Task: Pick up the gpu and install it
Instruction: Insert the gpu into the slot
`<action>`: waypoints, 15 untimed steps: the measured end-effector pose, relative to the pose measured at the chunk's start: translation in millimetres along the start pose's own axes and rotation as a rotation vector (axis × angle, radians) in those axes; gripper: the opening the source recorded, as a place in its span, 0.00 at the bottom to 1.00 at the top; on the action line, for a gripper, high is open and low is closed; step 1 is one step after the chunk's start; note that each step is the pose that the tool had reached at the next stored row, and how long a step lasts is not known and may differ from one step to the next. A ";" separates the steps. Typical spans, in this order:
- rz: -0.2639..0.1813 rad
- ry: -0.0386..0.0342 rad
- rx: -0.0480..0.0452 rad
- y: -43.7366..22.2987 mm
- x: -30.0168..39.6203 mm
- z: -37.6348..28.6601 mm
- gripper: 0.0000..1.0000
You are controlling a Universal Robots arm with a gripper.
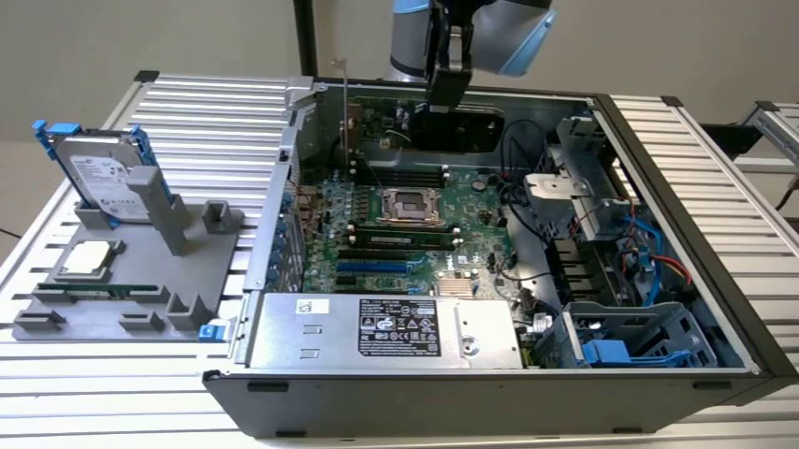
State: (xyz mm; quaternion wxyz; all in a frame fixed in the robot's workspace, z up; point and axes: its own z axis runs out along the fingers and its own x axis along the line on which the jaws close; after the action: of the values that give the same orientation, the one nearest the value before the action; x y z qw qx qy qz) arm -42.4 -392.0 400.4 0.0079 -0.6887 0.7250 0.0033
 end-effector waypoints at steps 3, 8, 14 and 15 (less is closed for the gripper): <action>0.000 0.0000 0.0000 0.0 0.0 0.1 0.00; 0.000 0.0000 0.0000 0.0 0.0 0.1 0.00; 0.000 0.0020 0.0001 0.0 0.1 5.0 0.00; 0.000 0.0029 0.0002 0.0 0.1 6.2 0.00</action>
State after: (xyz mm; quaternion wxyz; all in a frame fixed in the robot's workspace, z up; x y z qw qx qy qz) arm -42.4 -391.9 394.2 0.0070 -0.6887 0.7250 0.0023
